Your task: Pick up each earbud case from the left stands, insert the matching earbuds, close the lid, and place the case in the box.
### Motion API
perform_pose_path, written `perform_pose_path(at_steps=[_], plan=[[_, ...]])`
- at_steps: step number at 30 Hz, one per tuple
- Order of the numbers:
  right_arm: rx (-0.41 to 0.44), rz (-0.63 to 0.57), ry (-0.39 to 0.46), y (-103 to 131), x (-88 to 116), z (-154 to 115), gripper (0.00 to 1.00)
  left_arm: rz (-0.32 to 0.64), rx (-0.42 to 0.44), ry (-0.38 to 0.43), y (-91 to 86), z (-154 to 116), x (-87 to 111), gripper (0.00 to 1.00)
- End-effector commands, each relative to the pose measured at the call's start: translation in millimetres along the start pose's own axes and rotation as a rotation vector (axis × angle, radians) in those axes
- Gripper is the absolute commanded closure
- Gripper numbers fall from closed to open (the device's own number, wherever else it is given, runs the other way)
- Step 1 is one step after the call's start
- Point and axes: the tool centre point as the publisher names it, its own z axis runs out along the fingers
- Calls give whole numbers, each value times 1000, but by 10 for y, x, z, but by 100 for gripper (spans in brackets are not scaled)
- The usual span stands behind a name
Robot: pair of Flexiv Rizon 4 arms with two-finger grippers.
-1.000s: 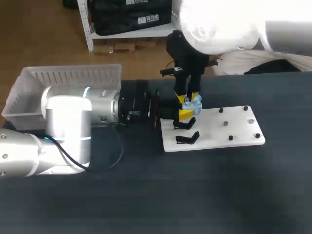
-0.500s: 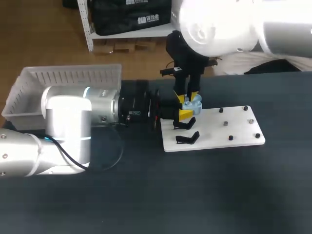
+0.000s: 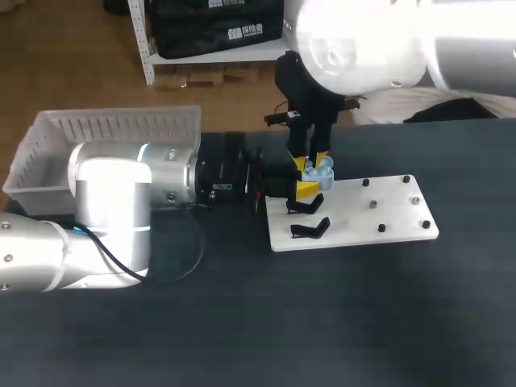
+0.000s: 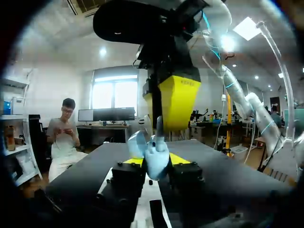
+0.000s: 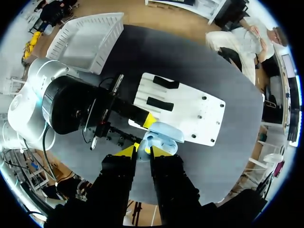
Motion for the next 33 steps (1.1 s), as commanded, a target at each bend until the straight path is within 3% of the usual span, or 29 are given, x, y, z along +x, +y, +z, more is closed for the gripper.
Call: perform_pose_path(at_steps=[1,33], plan=[[-1,4,-9,-14,29,11,100,4,-4,-4,-8,0,8,100],[-2,22,-34,-52,21,43,100,4,-4,-4,-8,0,8,100]])
